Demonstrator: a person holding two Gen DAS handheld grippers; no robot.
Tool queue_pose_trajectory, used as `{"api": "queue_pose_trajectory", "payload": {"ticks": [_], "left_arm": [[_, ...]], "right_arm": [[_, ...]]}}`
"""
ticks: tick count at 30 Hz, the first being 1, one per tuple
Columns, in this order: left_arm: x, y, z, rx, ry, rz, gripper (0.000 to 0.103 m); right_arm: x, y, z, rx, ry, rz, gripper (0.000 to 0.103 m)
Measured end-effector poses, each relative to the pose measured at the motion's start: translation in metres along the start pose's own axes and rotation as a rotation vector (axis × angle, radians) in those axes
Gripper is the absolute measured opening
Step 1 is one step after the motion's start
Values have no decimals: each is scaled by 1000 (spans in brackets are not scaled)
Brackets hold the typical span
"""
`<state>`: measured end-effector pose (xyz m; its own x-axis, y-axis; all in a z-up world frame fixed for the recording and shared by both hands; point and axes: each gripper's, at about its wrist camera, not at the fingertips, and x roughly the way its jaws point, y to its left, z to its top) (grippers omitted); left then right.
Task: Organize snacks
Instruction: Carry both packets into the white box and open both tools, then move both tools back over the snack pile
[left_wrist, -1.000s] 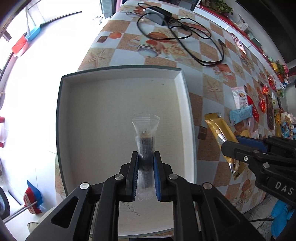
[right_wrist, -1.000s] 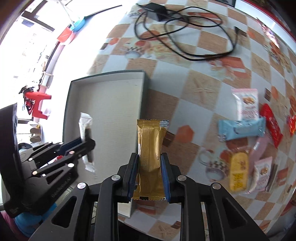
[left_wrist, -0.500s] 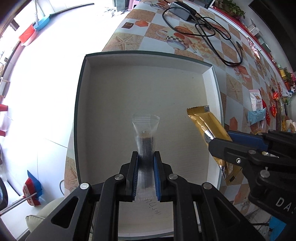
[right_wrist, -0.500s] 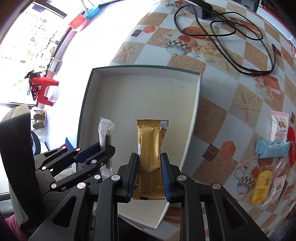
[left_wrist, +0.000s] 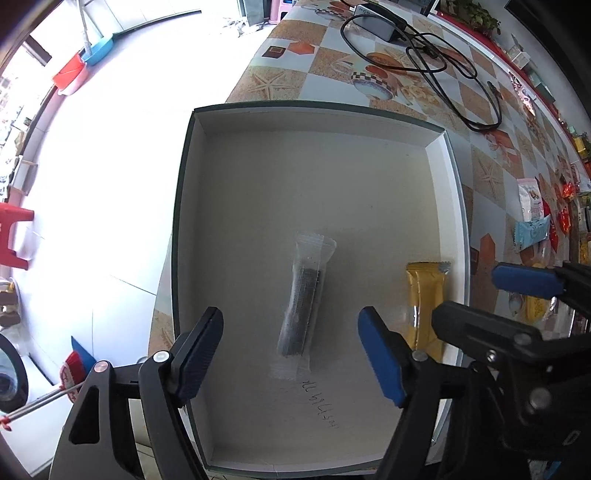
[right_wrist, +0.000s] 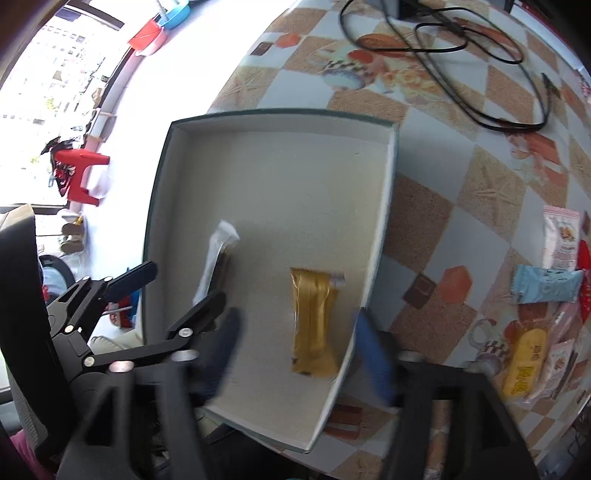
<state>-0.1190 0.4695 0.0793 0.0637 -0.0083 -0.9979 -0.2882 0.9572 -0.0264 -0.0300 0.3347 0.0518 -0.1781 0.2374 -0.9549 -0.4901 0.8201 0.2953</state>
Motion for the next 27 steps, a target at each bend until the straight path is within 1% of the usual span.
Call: {"api": "queue_pose_trajectory", "payload": {"ticks": [3, 6, 7, 8, 9, 12, 17, 22, 27], "left_arm": [[-3, -3, 2, 0, 3, -7, 79], [-10, -13, 4, 27, -7, -12, 79], [-12, -19, 5, 45, -12, -10, 79], [-11, -28, 12, 56, -14, -11, 79], [-13, -36, 14, 76, -19, -12, 79], [-19, -62, 21, 123, -30, -22, 79], [-26, -106, 26, 212, -43, -36, 79], [-27, -158, 29, 310, -46, -48, 79], [-21, -197, 26, 379, -36, -52, 80]], "right_arm": [[-4, -12, 2, 37, -12, 1, 83], [-6, -29, 1, 72, -16, -13, 83], [-6, -36, 0, 87, -19, -19, 93], [-7, -43, -1, 103, -22, -22, 100], [-9, -49, -1, 120, -27, -30, 103], [-14, -76, -6, 184, -46, -45, 103], [-23, -121, -24, 305, -63, -60, 103], [-31, -179, -53, 454, -66, -60, 103], [-34, -227, -84, 578, -64, -66, 103]]}}
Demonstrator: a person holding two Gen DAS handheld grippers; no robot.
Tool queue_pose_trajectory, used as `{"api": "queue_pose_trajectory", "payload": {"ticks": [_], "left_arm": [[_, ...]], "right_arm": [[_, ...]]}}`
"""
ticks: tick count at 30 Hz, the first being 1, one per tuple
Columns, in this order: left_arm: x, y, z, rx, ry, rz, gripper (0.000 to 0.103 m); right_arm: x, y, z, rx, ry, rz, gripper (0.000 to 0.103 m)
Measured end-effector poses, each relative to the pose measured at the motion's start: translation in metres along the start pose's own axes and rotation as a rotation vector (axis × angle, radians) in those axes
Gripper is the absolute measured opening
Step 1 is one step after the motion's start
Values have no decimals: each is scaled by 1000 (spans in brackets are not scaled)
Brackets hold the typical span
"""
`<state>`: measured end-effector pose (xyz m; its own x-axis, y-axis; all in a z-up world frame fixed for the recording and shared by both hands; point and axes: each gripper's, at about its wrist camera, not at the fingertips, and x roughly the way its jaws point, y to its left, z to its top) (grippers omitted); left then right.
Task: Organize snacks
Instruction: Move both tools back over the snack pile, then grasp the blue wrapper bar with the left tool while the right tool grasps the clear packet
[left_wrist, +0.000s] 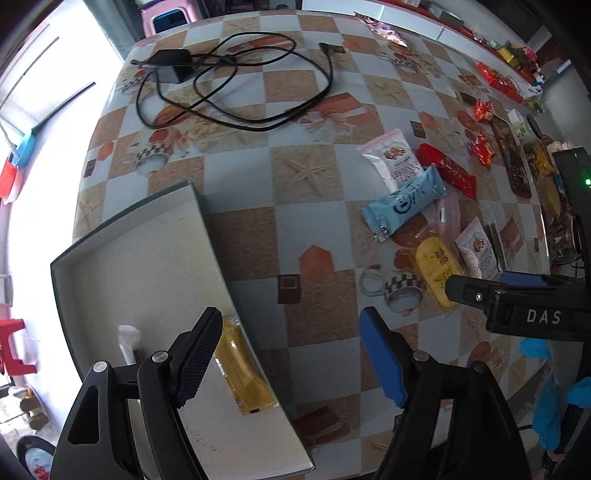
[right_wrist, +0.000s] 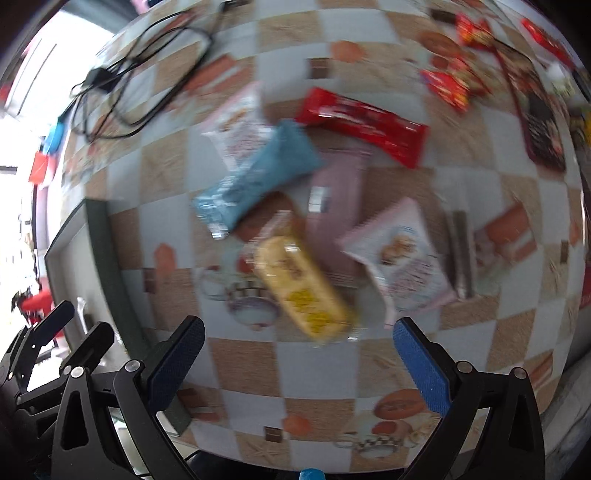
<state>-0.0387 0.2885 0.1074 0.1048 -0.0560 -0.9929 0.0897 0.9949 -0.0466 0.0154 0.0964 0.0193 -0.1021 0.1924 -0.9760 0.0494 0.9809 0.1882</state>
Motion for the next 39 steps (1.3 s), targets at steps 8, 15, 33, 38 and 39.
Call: {"api": "queue_pose_trajectory", "payload": {"ticks": [8, 15, 33, 38, 39], "left_arm": [[25, -50, 32, 96, 29, 2, 80], [58, -89, 70, 178, 53, 33, 80], [97, -89, 100, 102, 116, 30, 40], [95, -62, 77, 25, 137, -21, 30], [95, -56, 69, 9, 142, -25, 30]], "right_arm": [[-3, -68, -7, 125, 14, -10, 103], [-5, -112, -15, 154, 31, -3, 103], [-21, -196, -15, 172, 49, -4, 103], [-24, -202, -6, 175, 44, -14, 103], [-25, -203, -5, 176, 39, -16, 103]]}}
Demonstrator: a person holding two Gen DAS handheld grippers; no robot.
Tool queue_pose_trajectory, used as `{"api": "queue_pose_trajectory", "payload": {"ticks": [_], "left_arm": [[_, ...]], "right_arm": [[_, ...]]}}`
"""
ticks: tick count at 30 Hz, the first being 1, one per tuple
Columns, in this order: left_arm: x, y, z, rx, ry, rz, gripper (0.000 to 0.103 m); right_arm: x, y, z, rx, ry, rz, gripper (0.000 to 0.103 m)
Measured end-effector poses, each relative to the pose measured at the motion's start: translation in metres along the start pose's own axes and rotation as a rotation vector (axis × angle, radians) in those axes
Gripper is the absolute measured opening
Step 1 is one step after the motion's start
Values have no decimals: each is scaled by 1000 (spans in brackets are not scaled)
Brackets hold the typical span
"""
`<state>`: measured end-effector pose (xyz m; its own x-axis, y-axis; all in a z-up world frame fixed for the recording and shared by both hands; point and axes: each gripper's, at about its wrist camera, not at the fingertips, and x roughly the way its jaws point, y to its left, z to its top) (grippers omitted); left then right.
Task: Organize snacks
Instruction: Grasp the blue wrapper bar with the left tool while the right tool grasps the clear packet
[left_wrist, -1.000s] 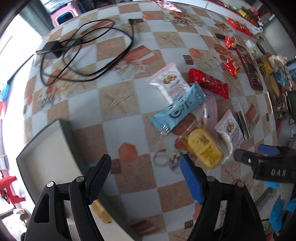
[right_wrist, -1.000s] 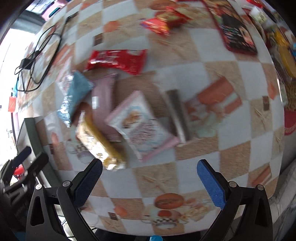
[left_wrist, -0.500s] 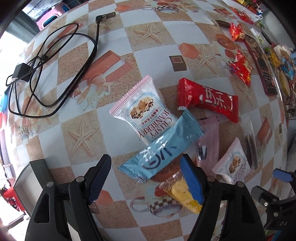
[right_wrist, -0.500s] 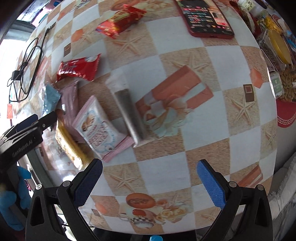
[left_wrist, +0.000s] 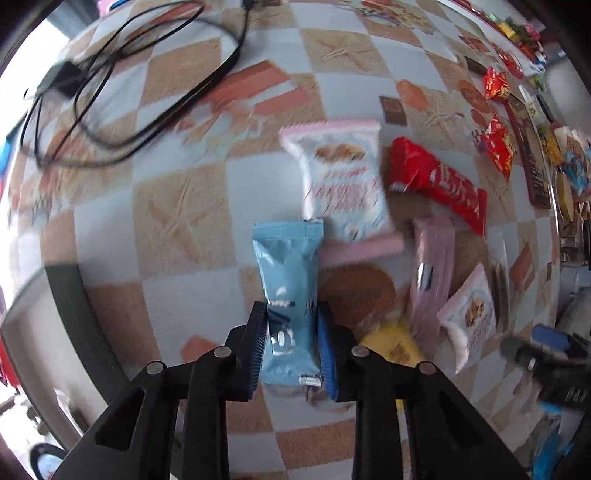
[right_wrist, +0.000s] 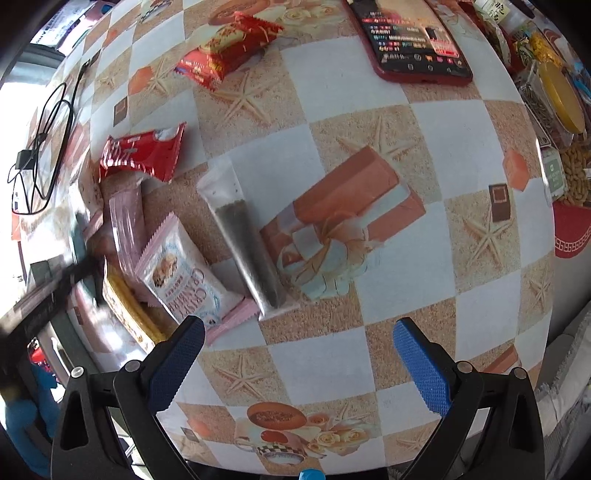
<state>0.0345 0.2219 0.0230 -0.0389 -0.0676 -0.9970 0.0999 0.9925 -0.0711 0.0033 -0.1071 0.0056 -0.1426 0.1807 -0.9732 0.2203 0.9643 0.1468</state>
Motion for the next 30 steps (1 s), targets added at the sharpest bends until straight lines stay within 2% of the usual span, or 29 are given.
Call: {"api": "queue_pose_trajectory", "payload": {"ticks": [4, 6, 8, 11, 13, 14, 18, 20, 24, 28, 30], "left_arm": [[0, 14, -24, -14, -5, 0, 32], [2, 20, -28, -27, -3, -4, 43], [2, 27, -30, -47, -3, -7, 64], [1, 33, -28, -61, -20, 15, 74], [3, 31, -23, -58, -4, 33, 76], [0, 28, -7, -53, 10, 52, 76], [11, 21, -9, -25, 41, 94, 78], [15, 19, -19, -19, 39, 91, 80], [15, 3, -21, -9, 38, 79, 84], [24, -8, -10, 17, 64, 84, 102], [33, -16, -7, 11, 67, 78, 103]], "right_arm": [[-9, -13, 11, 7, -35, -24, 103], [-10, -20, 19, 13, -38, -36, 103], [-9, -25, 25, 15, -36, -43, 103], [-7, -23, 32, -4, -33, -55, 103], [-4, -23, 34, -21, -25, -64, 103], [-3, -21, 35, -27, -23, -69, 103], [5, -30, 46, -47, -12, -99, 103], [6, -34, 47, -63, -10, -117, 103], [10, -11, 46, -117, -26, -144, 103], [11, -3, 44, -148, -30, -152, 103], [16, 5, 41, -158, -32, -151, 103]]}}
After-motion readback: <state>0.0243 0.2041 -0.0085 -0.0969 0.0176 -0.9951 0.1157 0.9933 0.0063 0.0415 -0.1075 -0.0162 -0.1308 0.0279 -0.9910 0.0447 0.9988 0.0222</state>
